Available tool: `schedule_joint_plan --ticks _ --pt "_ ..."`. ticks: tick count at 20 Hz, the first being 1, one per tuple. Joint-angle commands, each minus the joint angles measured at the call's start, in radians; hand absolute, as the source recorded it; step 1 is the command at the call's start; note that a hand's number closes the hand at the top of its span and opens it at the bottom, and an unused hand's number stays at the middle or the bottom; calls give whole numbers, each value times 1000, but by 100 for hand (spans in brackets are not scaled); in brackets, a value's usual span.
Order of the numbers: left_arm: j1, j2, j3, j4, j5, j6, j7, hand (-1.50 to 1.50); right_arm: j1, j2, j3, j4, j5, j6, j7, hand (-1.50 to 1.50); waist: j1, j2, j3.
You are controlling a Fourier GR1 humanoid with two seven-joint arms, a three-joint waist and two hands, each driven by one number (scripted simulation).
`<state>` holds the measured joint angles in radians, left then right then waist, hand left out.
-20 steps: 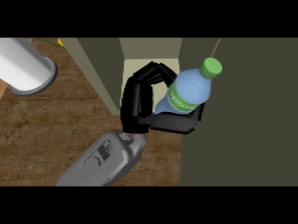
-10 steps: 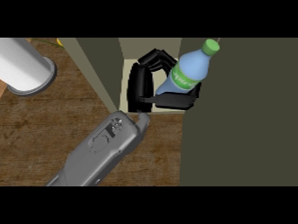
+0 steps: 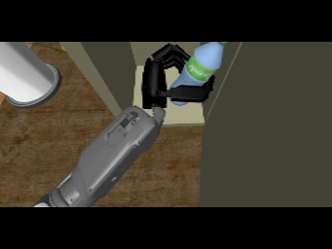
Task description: Pick up the bottled water, place it into the cabinet and close the cabinet
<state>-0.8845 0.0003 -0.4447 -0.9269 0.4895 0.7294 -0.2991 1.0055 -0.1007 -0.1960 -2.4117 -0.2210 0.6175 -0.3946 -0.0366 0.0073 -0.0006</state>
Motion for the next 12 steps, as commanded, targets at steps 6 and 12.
schedule_joint_plan --ticks 6,12 --pt "-80 0 135 226 74 -81 -146 150 4 -15 -25 -132 -162 -14 84 -150 -3 8 -1" --pt "-129 0 99 415 28 -79 -232 150 -28 -21 -20 -67 -150 11 66 -150 -10 7 0"
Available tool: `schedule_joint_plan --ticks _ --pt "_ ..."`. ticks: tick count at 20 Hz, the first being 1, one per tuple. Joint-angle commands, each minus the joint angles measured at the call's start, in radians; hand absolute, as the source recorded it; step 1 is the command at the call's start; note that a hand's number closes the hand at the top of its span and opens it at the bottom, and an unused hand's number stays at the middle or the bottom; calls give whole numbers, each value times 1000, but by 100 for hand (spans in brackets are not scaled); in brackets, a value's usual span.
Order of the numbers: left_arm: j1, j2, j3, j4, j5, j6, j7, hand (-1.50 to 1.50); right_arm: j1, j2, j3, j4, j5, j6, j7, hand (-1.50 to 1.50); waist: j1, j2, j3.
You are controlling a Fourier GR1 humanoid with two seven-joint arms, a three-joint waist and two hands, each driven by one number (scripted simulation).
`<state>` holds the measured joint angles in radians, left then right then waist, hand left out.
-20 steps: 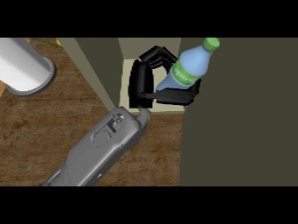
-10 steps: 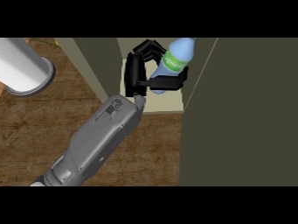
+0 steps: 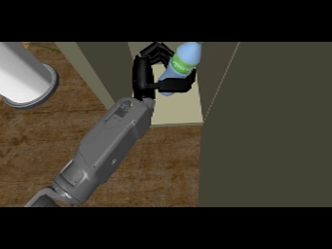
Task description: Pick up the bottled water, place it into the cabinet and close the cabinet
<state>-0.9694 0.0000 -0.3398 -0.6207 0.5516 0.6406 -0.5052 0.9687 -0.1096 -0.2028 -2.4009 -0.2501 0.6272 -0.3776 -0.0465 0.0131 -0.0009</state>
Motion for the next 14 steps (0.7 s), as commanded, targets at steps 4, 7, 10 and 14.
schedule_joint_plan --ticks 4,7,10,14 --pt "-138 4 0 228 -77 4 7 -150 40 34 25 -91 -80 9 20 -150 -10 -1 0" --pt "-219 0 14 317 -88 4 38 -150 28 28 17 -40 -48 30 -11 -150 -19 2 1" --pt "-235 6 32 371 -96 4 -7 -150 14 13 9 -65 -72 15 14 -150 -22 8 0" --pt "-262 22 68 400 -70 -65 0 -150 -38 -18 -6 -61 -95 1 50 -150 -17 11 0"
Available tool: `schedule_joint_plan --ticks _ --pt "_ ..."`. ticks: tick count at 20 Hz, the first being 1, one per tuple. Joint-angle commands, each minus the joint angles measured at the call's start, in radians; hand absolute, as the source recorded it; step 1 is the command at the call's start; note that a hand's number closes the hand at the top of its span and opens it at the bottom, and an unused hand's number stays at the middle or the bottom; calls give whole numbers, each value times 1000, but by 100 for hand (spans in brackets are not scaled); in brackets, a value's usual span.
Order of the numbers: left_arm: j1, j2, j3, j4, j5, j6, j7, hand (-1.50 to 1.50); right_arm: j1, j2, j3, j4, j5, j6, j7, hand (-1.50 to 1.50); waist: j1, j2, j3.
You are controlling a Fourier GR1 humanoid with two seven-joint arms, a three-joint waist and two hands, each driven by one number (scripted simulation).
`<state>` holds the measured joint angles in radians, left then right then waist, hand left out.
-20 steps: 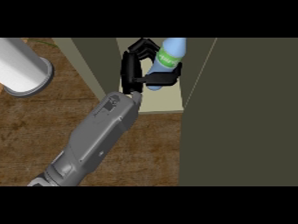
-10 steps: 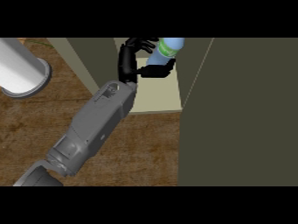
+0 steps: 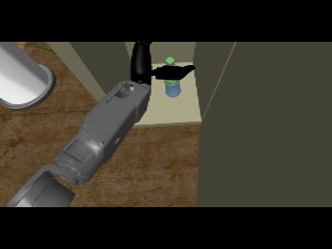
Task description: Pick up the bottled water, place it into the cabinet and close the cabinet
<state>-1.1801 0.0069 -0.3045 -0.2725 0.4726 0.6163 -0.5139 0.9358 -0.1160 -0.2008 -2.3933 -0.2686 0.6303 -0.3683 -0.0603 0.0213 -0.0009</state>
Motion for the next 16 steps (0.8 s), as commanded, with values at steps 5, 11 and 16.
schedule_joint_plan --ticks 5,11,16 --pt "-45 12 61 14 22 -82 -63 -150 -4 -3 -1 -123 -85 -38 94 -150 16 -5 -1" --pt "-16 -2 103 -88 79 -238 -72 -150 26 -7 -22 -128 -97 -35 90 -150 39 -19 -1" --pt "76 -7 20 -218 121 -239 -26 -150 46 -8 -24 -138 -110 -12 84 -150 38 -26 0"
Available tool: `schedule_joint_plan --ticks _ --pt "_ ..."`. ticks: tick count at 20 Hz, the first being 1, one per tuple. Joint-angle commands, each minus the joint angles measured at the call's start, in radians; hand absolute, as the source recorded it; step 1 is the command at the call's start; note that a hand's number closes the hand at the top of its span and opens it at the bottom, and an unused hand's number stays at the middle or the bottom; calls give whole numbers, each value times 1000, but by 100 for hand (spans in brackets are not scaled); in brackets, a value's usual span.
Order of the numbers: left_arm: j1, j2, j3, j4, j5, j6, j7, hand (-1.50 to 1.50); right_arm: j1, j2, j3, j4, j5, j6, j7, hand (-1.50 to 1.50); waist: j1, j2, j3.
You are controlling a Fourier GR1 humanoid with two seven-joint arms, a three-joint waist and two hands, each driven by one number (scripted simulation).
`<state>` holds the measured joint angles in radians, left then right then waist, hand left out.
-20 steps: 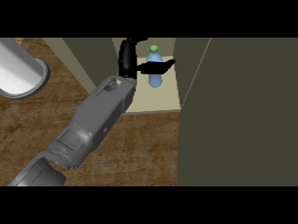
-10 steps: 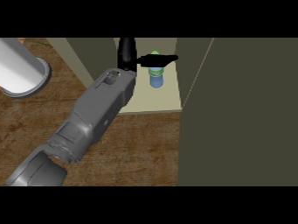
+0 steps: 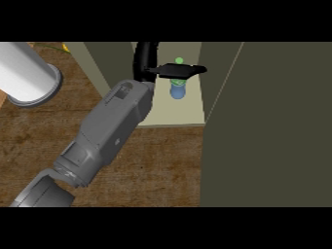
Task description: Pick up the bottled water, place it into the cabinet and close the cabinet
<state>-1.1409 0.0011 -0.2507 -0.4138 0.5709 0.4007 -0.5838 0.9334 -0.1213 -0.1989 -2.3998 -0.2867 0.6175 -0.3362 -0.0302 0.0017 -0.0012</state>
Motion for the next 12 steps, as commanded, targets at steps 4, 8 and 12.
schedule_joint_plan --ticks 4,8,12 --pt "98 -1 -78 -188 14 -9 60 -150 -9 40 52 -145 -30 -47 110 -150 25 -5 0" --pt "238 -1 -136 -368 16 0 107 -150 36 2 -3 -151 -90 -22 94 -150 42 -12 0" --pt "402 31 -202 -553 -6 10 106 -150 20 52 56 -124 -6 -37 78 -150 49 -13 0"
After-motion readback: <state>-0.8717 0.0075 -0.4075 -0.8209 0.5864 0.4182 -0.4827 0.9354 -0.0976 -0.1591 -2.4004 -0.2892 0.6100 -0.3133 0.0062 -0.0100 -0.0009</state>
